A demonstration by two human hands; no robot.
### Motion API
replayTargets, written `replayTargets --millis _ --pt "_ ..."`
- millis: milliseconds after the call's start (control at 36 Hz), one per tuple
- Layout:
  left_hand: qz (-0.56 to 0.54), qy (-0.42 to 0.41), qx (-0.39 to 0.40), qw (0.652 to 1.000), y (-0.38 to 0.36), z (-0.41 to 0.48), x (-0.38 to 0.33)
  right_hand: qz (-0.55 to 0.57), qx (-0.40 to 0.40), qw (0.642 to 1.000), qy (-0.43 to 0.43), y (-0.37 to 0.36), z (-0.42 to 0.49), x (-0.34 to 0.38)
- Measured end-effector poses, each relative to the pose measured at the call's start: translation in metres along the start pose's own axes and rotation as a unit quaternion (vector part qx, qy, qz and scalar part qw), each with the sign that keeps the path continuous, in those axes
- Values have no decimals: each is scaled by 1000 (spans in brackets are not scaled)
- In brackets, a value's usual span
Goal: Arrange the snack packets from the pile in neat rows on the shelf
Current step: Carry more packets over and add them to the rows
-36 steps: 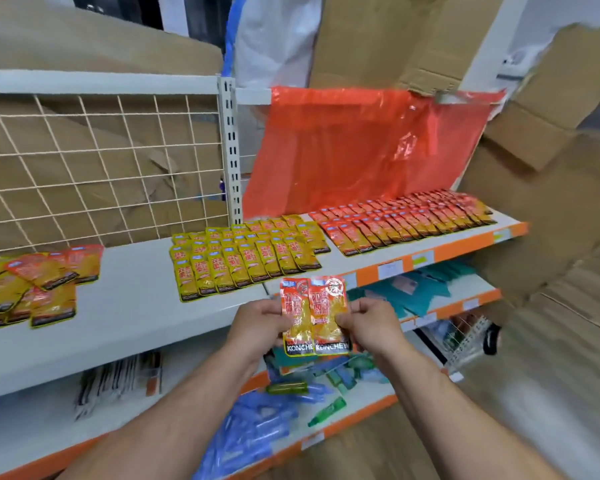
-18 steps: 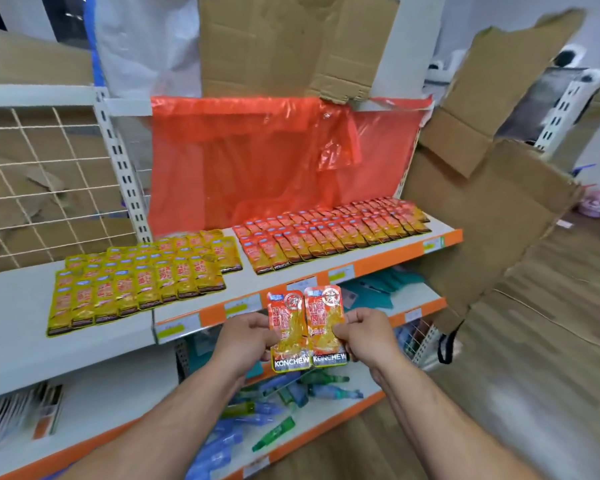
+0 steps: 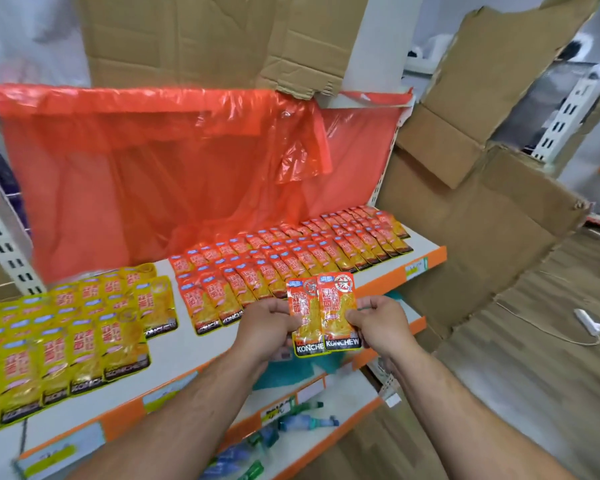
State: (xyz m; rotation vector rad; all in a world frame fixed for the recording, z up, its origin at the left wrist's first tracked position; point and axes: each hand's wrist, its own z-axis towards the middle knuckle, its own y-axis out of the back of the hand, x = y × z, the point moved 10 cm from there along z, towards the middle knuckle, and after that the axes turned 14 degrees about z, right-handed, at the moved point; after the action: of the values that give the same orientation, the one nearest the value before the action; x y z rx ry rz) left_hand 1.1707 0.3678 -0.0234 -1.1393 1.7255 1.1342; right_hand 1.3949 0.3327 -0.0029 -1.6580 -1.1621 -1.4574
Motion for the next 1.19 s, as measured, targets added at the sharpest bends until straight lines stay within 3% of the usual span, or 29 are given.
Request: replayTargets --millis 306,556,861,1194 --pt "10 -23 32 999 -72 89 -56 -14 -42 999 -3 57 92 17" --pt "29 6 14 999 -159 158 -88 16 -46 999 -18 118 194 17" --pt "150 -14 -129 980 -255 229 -159 10 -44 999 -16 209 325 41" --pt "275 22 -188 943 -293 277 -175 -29 -3 999 -42 224 389 22"
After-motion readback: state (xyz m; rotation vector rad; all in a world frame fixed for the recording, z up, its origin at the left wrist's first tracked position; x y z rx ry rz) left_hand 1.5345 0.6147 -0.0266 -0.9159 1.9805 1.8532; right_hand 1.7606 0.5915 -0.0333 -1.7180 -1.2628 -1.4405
